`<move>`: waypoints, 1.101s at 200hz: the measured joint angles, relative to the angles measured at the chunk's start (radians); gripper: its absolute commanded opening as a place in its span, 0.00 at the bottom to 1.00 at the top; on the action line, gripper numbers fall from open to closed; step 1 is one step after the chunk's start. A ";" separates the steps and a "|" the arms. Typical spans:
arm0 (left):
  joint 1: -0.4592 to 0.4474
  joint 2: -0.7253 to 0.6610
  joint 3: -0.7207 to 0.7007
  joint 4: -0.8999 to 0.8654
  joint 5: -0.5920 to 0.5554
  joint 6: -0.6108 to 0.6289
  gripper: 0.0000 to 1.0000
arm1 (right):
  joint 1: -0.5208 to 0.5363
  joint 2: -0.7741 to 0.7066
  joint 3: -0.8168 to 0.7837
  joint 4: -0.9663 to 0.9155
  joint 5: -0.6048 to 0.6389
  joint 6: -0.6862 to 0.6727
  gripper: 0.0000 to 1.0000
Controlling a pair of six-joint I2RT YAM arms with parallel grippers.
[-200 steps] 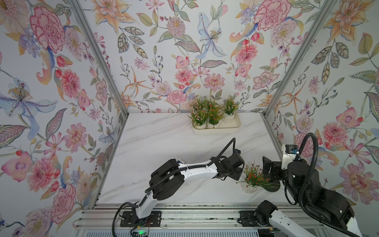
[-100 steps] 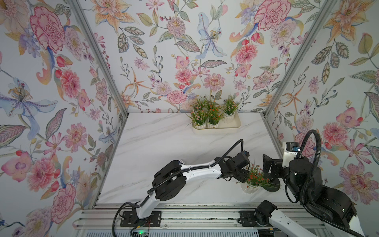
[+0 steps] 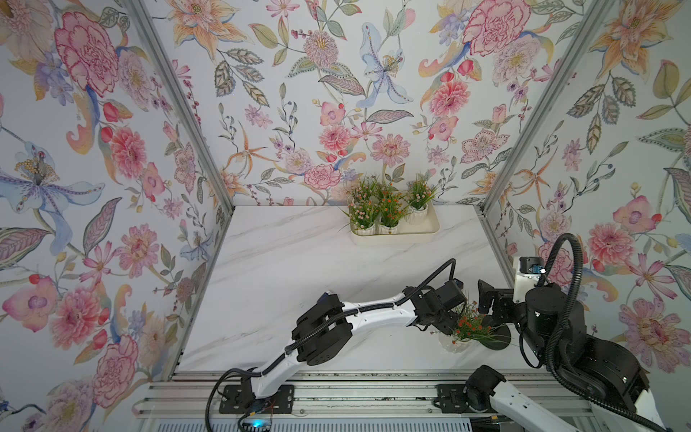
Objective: Put the potted gypsophila into the storage box
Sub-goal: Pick up the baby's breath potted plant from the center of the board.
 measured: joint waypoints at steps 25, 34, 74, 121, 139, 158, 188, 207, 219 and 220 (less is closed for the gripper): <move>-0.006 0.026 0.044 -0.031 -0.023 0.003 0.56 | 0.000 0.000 0.000 0.000 0.001 -0.003 1.00; -0.011 0.037 0.063 -0.046 -0.034 0.005 0.54 | 0.000 0.000 0.000 0.000 0.001 -0.003 1.00; -0.028 0.086 0.152 -0.104 -0.063 0.019 0.37 | 0.000 0.000 0.000 0.000 0.005 -0.003 1.00; -0.038 0.116 0.213 -0.152 -0.086 0.030 0.29 | 0.000 -0.006 0.000 0.000 0.009 -0.003 1.00; -0.039 0.117 0.219 -0.164 -0.096 0.035 0.22 | 0.000 -0.006 0.000 0.000 0.013 -0.003 1.00; -0.039 0.117 0.225 -0.175 -0.116 0.046 0.14 | 0.000 -0.005 0.000 0.000 0.016 -0.003 1.00; -0.039 0.116 0.232 -0.179 -0.134 0.056 0.01 | 0.000 0.007 0.000 0.000 0.033 -0.003 1.00; -0.038 0.116 0.235 -0.182 -0.134 0.060 0.00 | 0.000 0.029 0.002 0.000 0.042 -0.003 1.00; -0.037 0.116 0.237 -0.185 -0.133 0.060 0.00 | 0.000 0.044 0.003 0.001 0.047 -0.004 1.00; -0.037 0.116 0.237 -0.185 -0.133 0.060 0.00 | 0.000 0.045 0.003 0.002 0.048 -0.004 1.00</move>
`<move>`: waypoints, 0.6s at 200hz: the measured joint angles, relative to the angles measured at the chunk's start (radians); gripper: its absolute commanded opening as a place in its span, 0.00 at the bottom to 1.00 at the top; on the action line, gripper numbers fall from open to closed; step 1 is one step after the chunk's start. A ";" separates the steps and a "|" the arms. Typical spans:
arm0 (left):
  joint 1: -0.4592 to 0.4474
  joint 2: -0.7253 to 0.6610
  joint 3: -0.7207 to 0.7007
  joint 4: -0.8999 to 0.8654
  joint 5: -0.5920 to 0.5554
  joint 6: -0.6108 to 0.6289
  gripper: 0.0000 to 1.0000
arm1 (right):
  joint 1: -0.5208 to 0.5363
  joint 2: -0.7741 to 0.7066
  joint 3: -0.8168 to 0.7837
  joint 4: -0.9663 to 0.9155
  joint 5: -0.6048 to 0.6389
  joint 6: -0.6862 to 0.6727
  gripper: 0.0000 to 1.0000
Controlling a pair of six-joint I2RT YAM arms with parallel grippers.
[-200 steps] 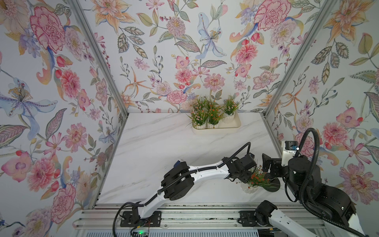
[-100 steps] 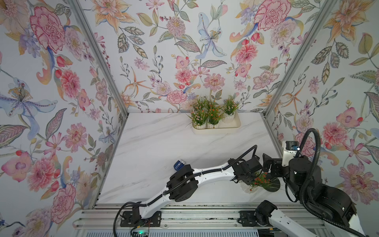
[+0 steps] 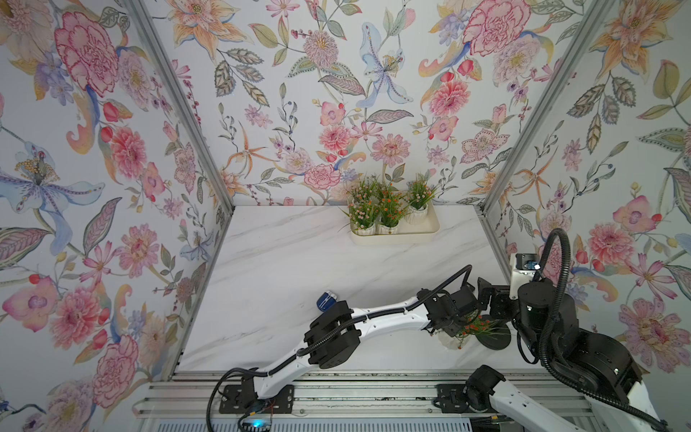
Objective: Put the potted gypsophila into the storage box
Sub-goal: Pick up the baby's breath potted plant from the center of the board.
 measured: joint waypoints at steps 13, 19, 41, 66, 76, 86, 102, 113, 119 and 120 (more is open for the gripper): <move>0.005 0.000 0.003 -0.002 0.005 0.000 0.00 | 0.000 0.015 0.006 0.006 0.006 -0.007 1.00; 0.008 0.000 0.004 -0.003 0.008 0.000 0.00 | 0.000 0.021 0.010 0.011 0.009 -0.011 1.00; 0.039 0.000 0.013 -0.014 0.019 0.003 0.00 | -0.008 0.042 0.026 0.051 0.013 -0.034 1.00; 0.110 0.000 0.046 -0.046 0.021 0.019 0.00 | -0.077 0.080 0.043 0.115 0.000 -0.076 1.00; 0.146 0.000 0.074 -0.060 0.023 0.023 0.00 | -0.130 0.101 0.047 0.151 -0.028 -0.093 1.00; 0.187 0.000 0.115 -0.069 0.023 0.027 0.00 | -0.197 0.126 0.050 0.187 -0.069 -0.106 1.00; 0.248 0.000 0.187 -0.071 0.024 0.036 0.00 | -0.314 0.173 0.051 0.248 -0.160 -0.120 1.00; 0.289 0.000 0.241 -0.067 0.028 0.039 0.00 | -0.401 0.214 0.051 0.291 -0.238 -0.122 1.00; 0.308 0.000 0.266 -0.061 0.030 0.042 0.00 | -0.448 0.237 0.051 0.315 -0.285 -0.120 1.00; 0.313 0.000 0.272 -0.060 0.031 0.042 0.00 | -0.453 0.240 0.051 0.318 -0.290 -0.120 1.00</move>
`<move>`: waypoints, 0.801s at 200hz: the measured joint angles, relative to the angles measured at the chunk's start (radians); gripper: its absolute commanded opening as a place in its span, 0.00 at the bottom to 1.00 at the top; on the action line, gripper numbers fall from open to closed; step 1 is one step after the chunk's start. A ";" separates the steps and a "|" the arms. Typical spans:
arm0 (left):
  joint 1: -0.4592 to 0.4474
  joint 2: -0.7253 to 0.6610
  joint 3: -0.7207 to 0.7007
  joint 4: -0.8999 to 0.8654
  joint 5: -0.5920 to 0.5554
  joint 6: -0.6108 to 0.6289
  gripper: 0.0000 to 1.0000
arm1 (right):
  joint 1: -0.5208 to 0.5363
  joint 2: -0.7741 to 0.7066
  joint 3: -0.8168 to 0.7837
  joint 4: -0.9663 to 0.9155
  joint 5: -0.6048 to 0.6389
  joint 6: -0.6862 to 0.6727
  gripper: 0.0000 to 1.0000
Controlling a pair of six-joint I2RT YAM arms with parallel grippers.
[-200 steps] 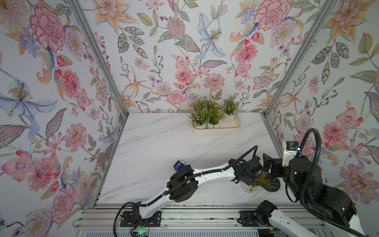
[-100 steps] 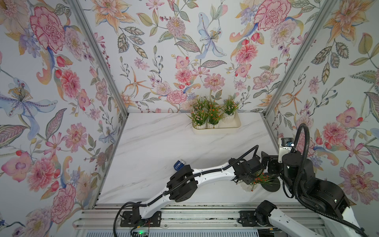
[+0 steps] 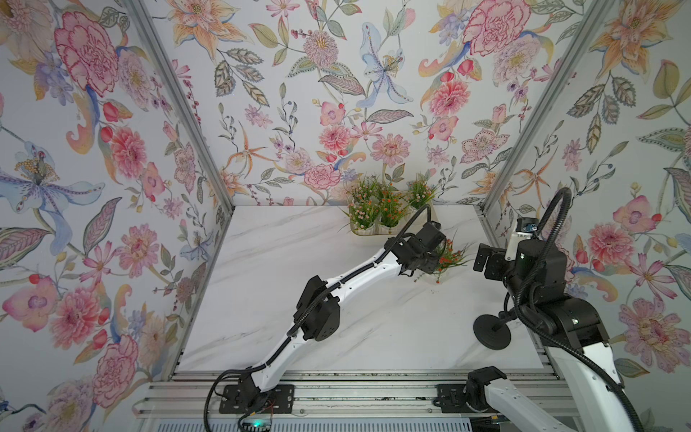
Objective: Put the potted gypsophila into the storage box
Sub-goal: Pick up the baby's breath potted plant from the center of the board.
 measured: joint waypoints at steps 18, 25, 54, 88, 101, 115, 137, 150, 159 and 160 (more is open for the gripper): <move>0.059 0.000 0.052 0.050 0.005 0.003 0.00 | -0.111 0.069 -0.002 0.071 -0.119 0.015 1.00; 0.080 0.000 0.062 0.079 0.008 0.003 0.00 | -0.138 0.095 -0.004 0.096 -0.154 0.024 1.00; 0.138 0.014 0.063 0.201 0.018 0.000 0.00 | -0.188 0.183 -0.019 0.185 -0.270 0.064 1.00; 0.172 0.079 0.064 0.359 0.017 -0.010 0.00 | -0.191 0.272 -0.040 0.277 -0.357 0.122 1.00; 0.177 0.108 0.068 0.396 0.015 -0.017 0.00 | -0.191 0.303 -0.051 0.305 -0.383 0.147 1.00; 0.183 0.146 0.087 0.428 0.014 -0.025 0.00 | -0.191 0.341 -0.056 0.330 -0.407 0.176 1.00; 0.184 0.174 0.093 0.448 0.012 -0.027 0.00 | -0.190 0.422 -0.055 0.370 -0.435 0.220 0.98; 0.184 0.177 0.093 0.452 0.009 -0.027 0.00 | -0.188 0.478 -0.044 0.376 -0.446 0.243 0.96; 0.184 0.177 0.093 0.455 0.005 -0.027 0.00 | -0.188 0.517 -0.034 0.376 -0.455 0.259 0.95; 0.184 0.177 0.093 0.455 0.005 -0.027 0.00 | -0.188 0.522 -0.032 0.376 -0.455 0.263 0.95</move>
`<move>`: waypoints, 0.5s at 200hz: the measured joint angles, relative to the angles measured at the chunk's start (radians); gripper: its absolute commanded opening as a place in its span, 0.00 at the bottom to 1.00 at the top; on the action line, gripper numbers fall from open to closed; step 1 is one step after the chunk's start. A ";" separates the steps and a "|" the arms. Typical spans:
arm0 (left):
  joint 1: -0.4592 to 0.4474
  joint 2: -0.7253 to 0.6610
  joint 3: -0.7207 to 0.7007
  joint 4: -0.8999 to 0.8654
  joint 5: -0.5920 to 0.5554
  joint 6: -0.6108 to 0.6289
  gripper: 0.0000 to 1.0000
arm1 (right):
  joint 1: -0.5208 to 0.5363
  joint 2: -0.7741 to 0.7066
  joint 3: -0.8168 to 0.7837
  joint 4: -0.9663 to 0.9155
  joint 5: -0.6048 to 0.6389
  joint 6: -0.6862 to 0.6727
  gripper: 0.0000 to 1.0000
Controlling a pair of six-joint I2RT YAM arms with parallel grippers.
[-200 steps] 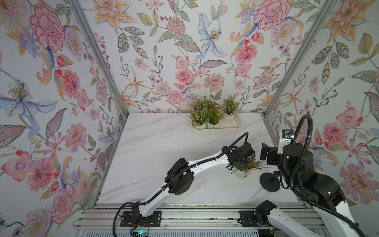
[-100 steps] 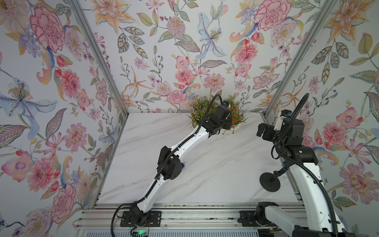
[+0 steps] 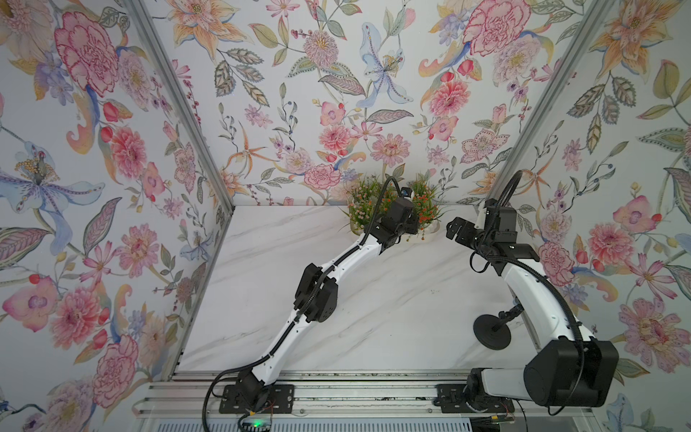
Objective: Put the potted gypsophila into the storage box
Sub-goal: Pick up the baby's breath potted plant from the center of the board, then place the baby's breath potted plant at the storage box.
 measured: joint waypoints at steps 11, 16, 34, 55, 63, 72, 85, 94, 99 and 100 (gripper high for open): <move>0.000 0.000 0.000 0.010 -0.011 0.000 0.00 | 0.000 0.045 0.012 0.005 -0.008 0.020 0.93; 0.000 0.000 0.000 0.014 -0.016 0.000 0.00 | 0.000 0.061 0.017 0.006 -0.011 0.030 0.92; 0.002 0.000 0.000 0.026 -0.024 -0.008 0.00 | 0.001 0.114 0.031 0.009 -0.030 0.060 0.89; 0.004 0.000 0.000 0.036 -0.032 -0.020 0.00 | 0.010 0.159 0.045 0.024 -0.047 0.079 0.88; 0.004 0.000 0.000 0.039 -0.039 -0.023 0.00 | 0.017 0.171 0.050 0.034 -0.053 0.081 0.88; 0.004 0.000 0.000 0.039 -0.043 -0.027 0.00 | 0.027 0.178 0.052 0.047 -0.057 0.084 0.88; 0.005 0.000 0.000 0.039 -0.044 -0.034 0.00 | 0.041 0.180 0.059 0.056 -0.061 0.086 0.86; 0.005 0.000 0.000 0.039 -0.046 -0.035 0.00 | 0.052 0.180 0.066 0.064 -0.063 0.089 0.85; 0.005 0.000 0.000 0.039 -0.047 -0.038 0.00 | 0.056 0.180 0.071 0.069 -0.064 0.090 0.84; 0.005 0.000 0.000 0.039 -0.048 -0.038 0.00 | 0.057 0.180 0.071 0.069 -0.063 0.090 0.84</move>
